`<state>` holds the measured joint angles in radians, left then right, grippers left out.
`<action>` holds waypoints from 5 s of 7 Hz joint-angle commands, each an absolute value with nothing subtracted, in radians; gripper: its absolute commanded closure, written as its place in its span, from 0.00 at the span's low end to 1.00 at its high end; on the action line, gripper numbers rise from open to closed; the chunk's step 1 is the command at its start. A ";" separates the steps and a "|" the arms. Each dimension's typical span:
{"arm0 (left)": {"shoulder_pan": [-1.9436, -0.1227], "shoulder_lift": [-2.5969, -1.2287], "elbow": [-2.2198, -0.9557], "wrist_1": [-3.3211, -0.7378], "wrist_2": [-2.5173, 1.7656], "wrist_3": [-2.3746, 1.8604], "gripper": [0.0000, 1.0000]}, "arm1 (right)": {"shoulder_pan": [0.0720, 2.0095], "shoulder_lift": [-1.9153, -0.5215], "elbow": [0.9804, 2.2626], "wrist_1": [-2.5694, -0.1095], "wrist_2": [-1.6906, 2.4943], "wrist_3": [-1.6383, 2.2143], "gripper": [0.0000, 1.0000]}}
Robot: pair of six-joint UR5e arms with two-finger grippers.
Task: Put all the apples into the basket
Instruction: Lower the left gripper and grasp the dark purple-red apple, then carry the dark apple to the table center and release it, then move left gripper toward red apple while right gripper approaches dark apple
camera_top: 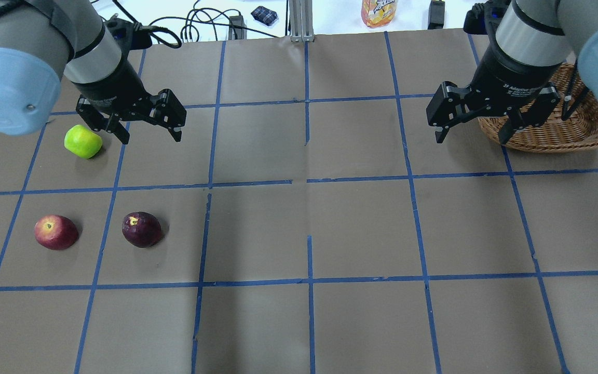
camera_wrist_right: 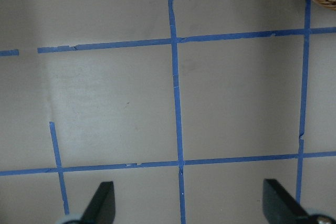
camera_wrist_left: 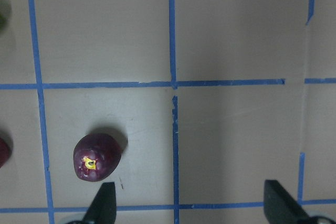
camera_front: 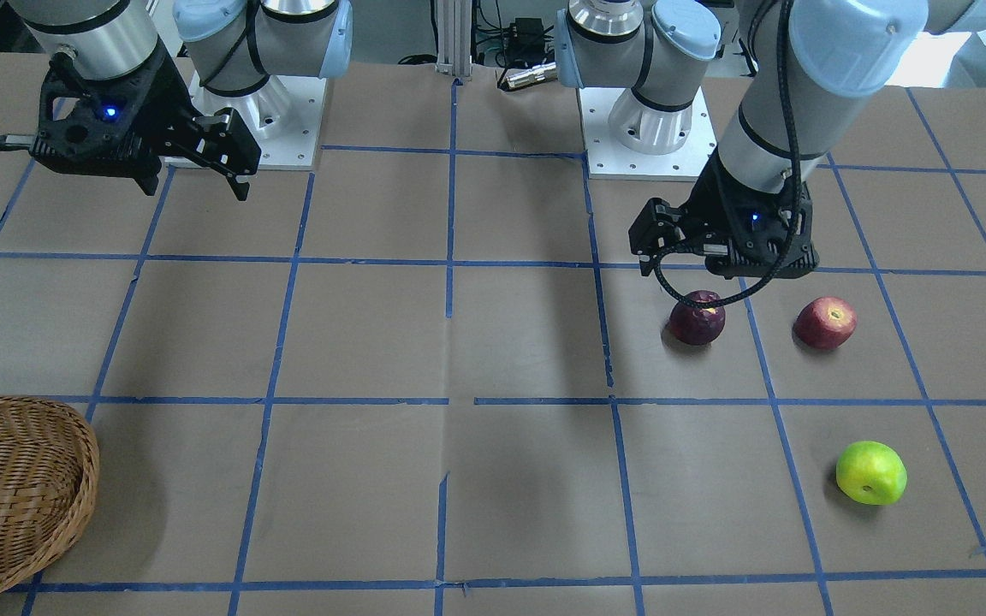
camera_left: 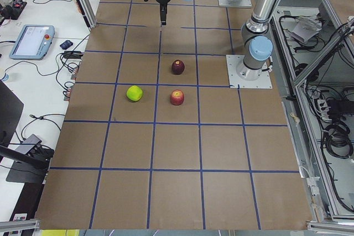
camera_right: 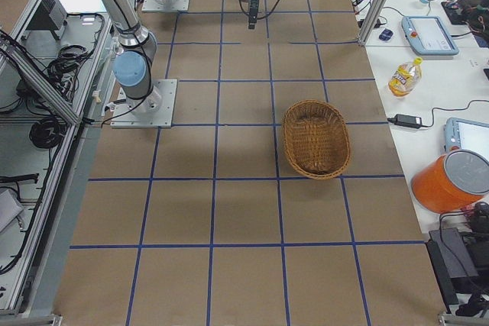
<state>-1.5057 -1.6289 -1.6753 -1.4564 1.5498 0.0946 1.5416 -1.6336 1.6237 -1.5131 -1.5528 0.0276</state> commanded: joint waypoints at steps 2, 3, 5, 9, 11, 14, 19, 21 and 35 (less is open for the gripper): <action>-1.355 -1.614 -2.007 -1.202 1.577 0.247 0.00 | 1.542 -1.634 1.624 -1.513 -1.557 0.026 0.00; -1.323 -1.612 -2.119 -1.101 1.586 0.318 0.00 | 1.542 -1.634 1.624 -1.513 -1.555 0.026 0.00; -1.273 -1.629 -2.180 -1.026 1.586 0.389 0.00 | 1.542 -1.634 1.624 -1.513 -1.557 0.028 0.00; -1.264 -1.690 -2.172 -0.999 1.586 0.379 0.93 | 1.542 -1.635 1.634 -1.514 -1.559 0.028 0.00; -1.282 -1.683 -2.145 -1.000 1.572 0.277 1.00 | 1.542 -1.637 1.635 -1.514 -1.559 0.028 0.00; -1.513 -1.710 -1.953 -1.115 1.511 -0.124 1.00 | 1.542 -1.634 1.635 -1.516 -1.557 0.026 0.00; -1.857 -1.969 -1.740 -0.942 1.402 -0.615 1.00 | 1.540 -1.628 1.637 -1.514 -1.555 0.034 0.00; -1.893 -2.020 -1.726 -0.913 1.437 -0.626 1.00 | 1.537 -1.621 1.644 -1.516 -1.552 0.031 0.00; -1.198 -1.709 -1.603 -1.514 1.670 0.497 0.00 | 1.945 -1.196 1.579 -1.963 -1.539 0.588 0.00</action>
<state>-1.3156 -1.7099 -1.5770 -1.5153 1.6504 0.3313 1.8876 -1.2671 1.6109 -1.9296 -1.5361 0.5148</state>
